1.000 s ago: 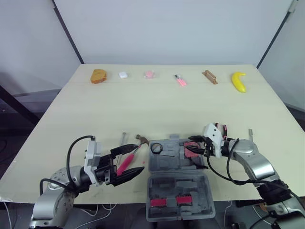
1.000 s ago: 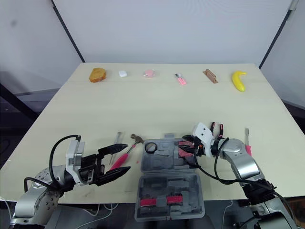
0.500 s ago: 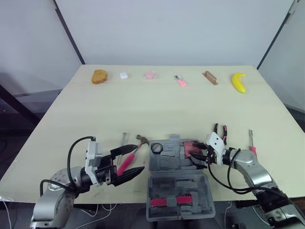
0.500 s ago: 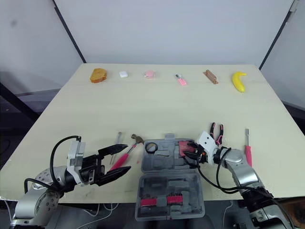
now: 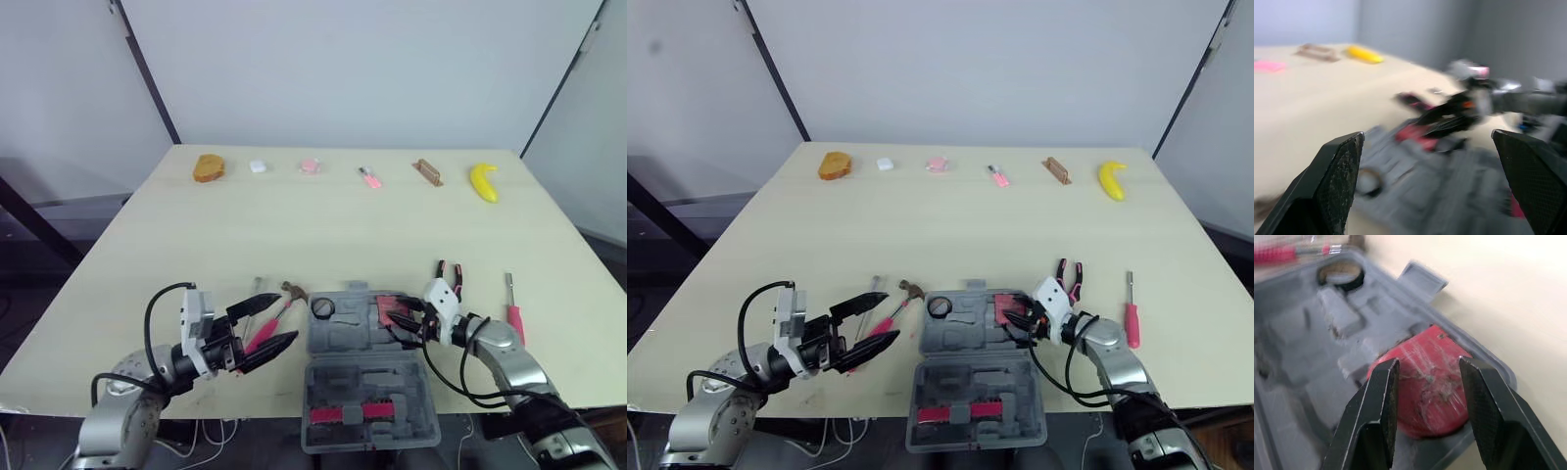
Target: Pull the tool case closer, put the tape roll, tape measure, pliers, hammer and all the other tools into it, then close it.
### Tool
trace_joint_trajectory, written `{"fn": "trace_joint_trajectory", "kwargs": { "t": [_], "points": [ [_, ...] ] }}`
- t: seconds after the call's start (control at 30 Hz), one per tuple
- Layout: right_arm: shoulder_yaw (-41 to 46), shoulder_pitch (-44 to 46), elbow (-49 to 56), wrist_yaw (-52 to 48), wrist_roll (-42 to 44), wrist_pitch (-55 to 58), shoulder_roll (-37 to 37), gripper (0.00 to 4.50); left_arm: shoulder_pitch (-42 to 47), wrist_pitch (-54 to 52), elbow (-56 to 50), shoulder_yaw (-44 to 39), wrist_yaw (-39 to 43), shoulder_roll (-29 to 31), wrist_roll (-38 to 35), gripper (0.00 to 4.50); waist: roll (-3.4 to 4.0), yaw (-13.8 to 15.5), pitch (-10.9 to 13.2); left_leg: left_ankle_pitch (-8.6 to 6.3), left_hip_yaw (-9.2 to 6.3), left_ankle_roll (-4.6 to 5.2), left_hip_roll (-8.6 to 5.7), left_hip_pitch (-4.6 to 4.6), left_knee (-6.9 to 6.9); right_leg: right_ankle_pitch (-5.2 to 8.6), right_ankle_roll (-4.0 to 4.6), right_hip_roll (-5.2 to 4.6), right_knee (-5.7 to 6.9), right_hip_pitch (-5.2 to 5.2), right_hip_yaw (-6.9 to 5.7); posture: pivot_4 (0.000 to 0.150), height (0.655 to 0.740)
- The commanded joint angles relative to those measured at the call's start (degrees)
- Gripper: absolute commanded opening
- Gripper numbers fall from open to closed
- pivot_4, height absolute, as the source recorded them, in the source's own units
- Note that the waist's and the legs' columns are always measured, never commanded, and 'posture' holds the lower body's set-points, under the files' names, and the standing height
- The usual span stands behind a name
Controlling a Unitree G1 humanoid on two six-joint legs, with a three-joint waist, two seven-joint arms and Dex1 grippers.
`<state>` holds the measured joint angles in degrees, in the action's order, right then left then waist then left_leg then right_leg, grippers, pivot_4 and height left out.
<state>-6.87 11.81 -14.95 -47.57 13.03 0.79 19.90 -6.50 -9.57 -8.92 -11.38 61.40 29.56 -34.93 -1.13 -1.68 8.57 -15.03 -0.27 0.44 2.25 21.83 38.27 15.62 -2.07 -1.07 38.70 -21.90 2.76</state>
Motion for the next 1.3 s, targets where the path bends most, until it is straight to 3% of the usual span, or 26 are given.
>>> {"fn": "trace_joint_trajectory", "kwargs": {
  "t": [0.03, 0.27, 0.37, 0.47, 0.5, 0.7, 0.9, 1.07, 1.3],
  "points": [
    [4.7, -1.7, 7.4, -2.4, 5.3, -0.9, 1.6, 2.02, -0.5, -0.4, 0.2, -2.8, -5.7, -0.9, 0.6, 4.50, 0.12, 0.0, 0.1, 0.00, -0.01, 0.00, 0.01, 0.12, -0.01, 0.00, 0.00, 0.01, 0.03, -0.14, 0.00, 0.150, 0.7400],
    [10.7, -12.4, 16.4, -6.6, 11.0, 4.6, 9.3, 2.02, -7.2, -1.8, 3.6, -7.7, -6.1, 1.2, -0.2, 4.50, 0.16, -0.3, 0.2, 0.00, -0.02, 0.00, 0.01, 0.15, -0.22, 0.03, 0.04, 0.05, 0.02, -0.27, -0.03, 0.150, 0.7400],
    [15.9, -20.4, 18.1, -8.0, 12.3, 3.3, 13.1, 2.83, -10.6, -1.3, 6.1, -11.1, -4.2, 2.5, -0.9, 4.50, 0.14, 0.0, 0.3, 0.00, 0.00, 0.00, 0.01, 0.17, -0.26, 0.11, 0.14, 0.01, -0.05, -0.30, -0.04, 0.150, 0.7400],
    [23.4, -29.7, 18.7, -10.6, 14.8, 1.7, 15.8, 4.18, -14.5, 0.4, 9.7, -14.2, -2.1, 3.6, -0.1, 4.50, 0.18, 0.2, 0.4, 0.00, 0.06, 0.00, 0.03, 0.20, -0.26, 0.27, 0.09, -0.04, -0.15, -0.31, 0.00, 0.150, 0.7400],
    [25.4, -31.9, 18.8, -11.0, 15.7, 1.6, 16.2, 4.42, -15.4, 0.8, 10.8, -14.9, -1.6, 3.8, 0.2, 4.50, 0.15, 0.3, 0.4, -0.01, 0.09, 0.00, 0.01, 0.17, -0.27, 0.38, -0.08, -0.05, -0.17, -0.30, 0.04, 0.150, 0.7400],
    [33.2, -39.9, 17.7, -12.9, 17.0, 0.3, 17.2, 4.42, -16.9, 2.9, 15.2, -16.0, 0.0, 4.5, 1.6, 4.50, -0.03, 0.4, 0.5, -0.02, 0.28, -0.01, 0.12, 0.13, -0.35, 0.40, -0.12, -0.42, -0.28, -0.36, 0.26, 0.150, 0.7400],
    [34.9, -40.1, 19.2, -12.0, 18.7, 2.5, 16.1, 4.42, -12.1, 2.7, 17.7, -14.5, 0.7, 4.4, 1.8, 4.50, -0.02, 0.9, 0.5, -0.02, 0.32, -0.01, 0.07, 0.20, -0.52, 0.40, -0.13, -0.59, -0.46, -0.48, 0.28, 0.150, 0.7400],
    [28.4, -35.5, 28.8, -1.0, 13.4, 6.4, 12.8, 4.42, -8.7, 1.1, 10.9, -11.5, 5.1, 5.3, -0.6, 4.50, -0.09, 0.8, 0.5, -0.01, 0.36, -0.01, 0.03, 0.39, -0.55, 0.24, 0.09, -0.57, -0.47, -0.59, 0.12, 0.150, 0.7400],
    [14.4, -24.0, 39.5, 23.0, 1.1, 26.4, 5.1, 4.42, -5.6, -2.6, -2.8, -6.7, 11.7, 9.1, -4.7, 4.50, 0.09, 1.0, 0.4, 0.02, 0.17, -0.04, -0.01, 0.79, -0.54, 0.13, 0.18, -0.53, -0.45, -0.92, -0.06, 0.150, 0.7400]
  ]
}}
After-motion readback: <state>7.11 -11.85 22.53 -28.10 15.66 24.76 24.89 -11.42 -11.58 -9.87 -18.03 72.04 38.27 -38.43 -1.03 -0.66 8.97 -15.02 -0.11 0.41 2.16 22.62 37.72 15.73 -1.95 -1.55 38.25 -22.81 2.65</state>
